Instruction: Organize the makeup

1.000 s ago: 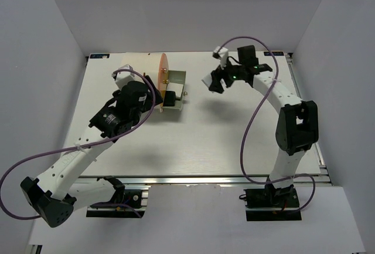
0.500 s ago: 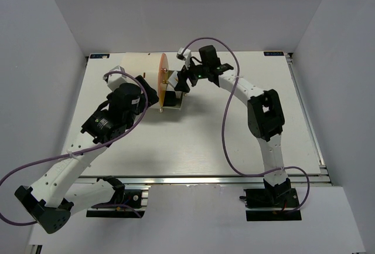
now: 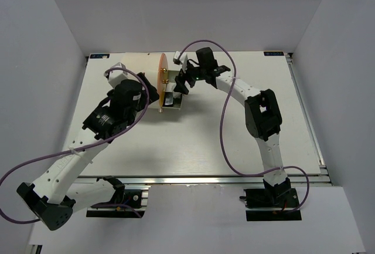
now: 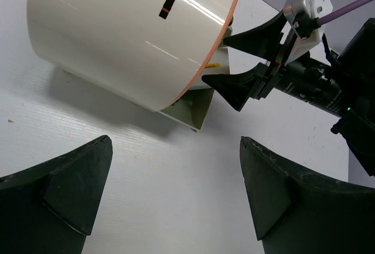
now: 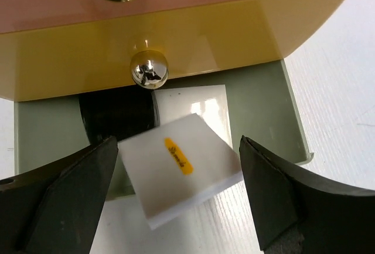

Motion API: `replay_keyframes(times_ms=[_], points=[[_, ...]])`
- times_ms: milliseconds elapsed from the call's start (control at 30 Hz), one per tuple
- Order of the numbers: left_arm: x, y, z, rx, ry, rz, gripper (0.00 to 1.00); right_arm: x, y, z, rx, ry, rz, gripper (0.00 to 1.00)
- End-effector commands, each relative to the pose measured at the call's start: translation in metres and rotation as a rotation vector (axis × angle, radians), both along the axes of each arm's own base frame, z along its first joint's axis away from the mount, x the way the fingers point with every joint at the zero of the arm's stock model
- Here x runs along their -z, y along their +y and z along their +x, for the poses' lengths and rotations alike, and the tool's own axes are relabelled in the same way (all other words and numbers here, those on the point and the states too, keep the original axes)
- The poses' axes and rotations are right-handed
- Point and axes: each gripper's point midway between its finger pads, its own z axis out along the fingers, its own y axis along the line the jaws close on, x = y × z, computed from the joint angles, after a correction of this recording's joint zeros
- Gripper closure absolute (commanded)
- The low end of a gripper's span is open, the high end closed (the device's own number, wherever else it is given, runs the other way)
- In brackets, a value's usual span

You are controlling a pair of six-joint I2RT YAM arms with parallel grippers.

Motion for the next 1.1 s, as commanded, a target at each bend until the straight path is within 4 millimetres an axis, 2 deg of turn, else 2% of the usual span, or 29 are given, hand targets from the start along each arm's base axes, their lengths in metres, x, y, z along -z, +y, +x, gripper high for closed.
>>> replay_keyframes(times_ms=[0, 167, 267, 333, 400, 433, 500, 567, 667, 733, 767, 800, 833, 867, 900, 933, 1000, 1067], points=[[-0.02, 0.005, 0.005, -0.007, -0.033, 0.005, 0.02, -0.024, 0.004, 0.003, -0.027, -0.099, 0.03, 0.11], [-0.025, 0.008, 0.014, -0.006, -0.034, 0.024, 0.02, -0.035, 0.003, -0.003, -0.036, -0.12, 0.049, 0.11], [-0.031, 0.011, 0.019, -0.007, -0.039, 0.032, 0.02, -0.058, -0.003, -0.004, -0.005, -0.117, 0.091, 0.11], [-0.038, 0.018, 0.023, -0.018, -0.049, 0.047, 0.02, -0.081, -0.014, -0.002, 0.047, -0.106, 0.145, 0.12], [-0.041, 0.023, 0.027, -0.023, -0.044, 0.067, 0.02, -0.093, -0.027, 0.005, 0.126, -0.091, 0.156, 0.21], [-0.045, 0.031, 0.029, -0.038, -0.042, 0.069, 0.02, -0.09, -0.033, 0.008, 0.155, -0.081, 0.147, 0.25], [-0.044, 0.044, 0.036, -0.064, -0.029, 0.08, 0.02, -0.091, -0.045, 0.014, 0.202, -0.087, 0.139, 0.52], [-0.047, 0.048, 0.039, -0.057, -0.027, 0.071, 0.02, -0.08, -0.049, 0.015, 0.227, -0.076, 0.115, 0.76], [-0.051, 0.063, 0.045, -0.089, -0.023, 0.068, 0.02, -0.069, -0.054, 0.015, 0.25, -0.053, 0.085, 0.86], [-0.046, 0.081, 0.051, -0.132, 0.009, 0.079, 0.02, -0.059, -0.059, 0.018, 0.296, -0.016, 0.063, 0.86], [-0.053, 0.09, 0.055, -0.155, 0.003, 0.074, 0.04, -0.054, -0.066, 0.024, 0.351, -0.01, 0.043, 0.83], [-0.051, 0.096, 0.057, -0.16, 0.017, 0.067, 0.05, -0.041, -0.069, 0.028, 0.386, 0.015, 0.019, 0.82], [-0.043, 0.118, 0.065, -0.214, 0.043, 0.06, 0.06, -0.027, -0.074, 0.029, 0.425, 0.053, -0.019, 0.82], [-0.039, 0.128, 0.069, -0.234, 0.055, 0.039, 0.09, -0.018, -0.082, 0.036, 0.511, 0.081, -0.043, 0.89], [-0.033, 0.135, 0.074, -0.243, 0.069, 0.016, 0.16, -0.008, -0.085, 0.041, 0.547, 0.107, -0.058, 0.95], [-0.028, 0.151, 0.085, -0.256, 0.071, -0.032, 0.22, -0.002, -0.087, 0.041, 0.572, 0.128, -0.068, 1.0], [-0.022, 0.162, 0.098, -0.264, 0.058, -0.101, 0.33, 0.008, -0.093, 0.041, 0.644, 0.172, -0.065, 1.0], [-0.009, 0.167, 0.111, -0.265, 0.076, -0.117, 0.34, 0.011, -0.092, 0.04, 0.659, 0.2, -0.057, 1.0]])
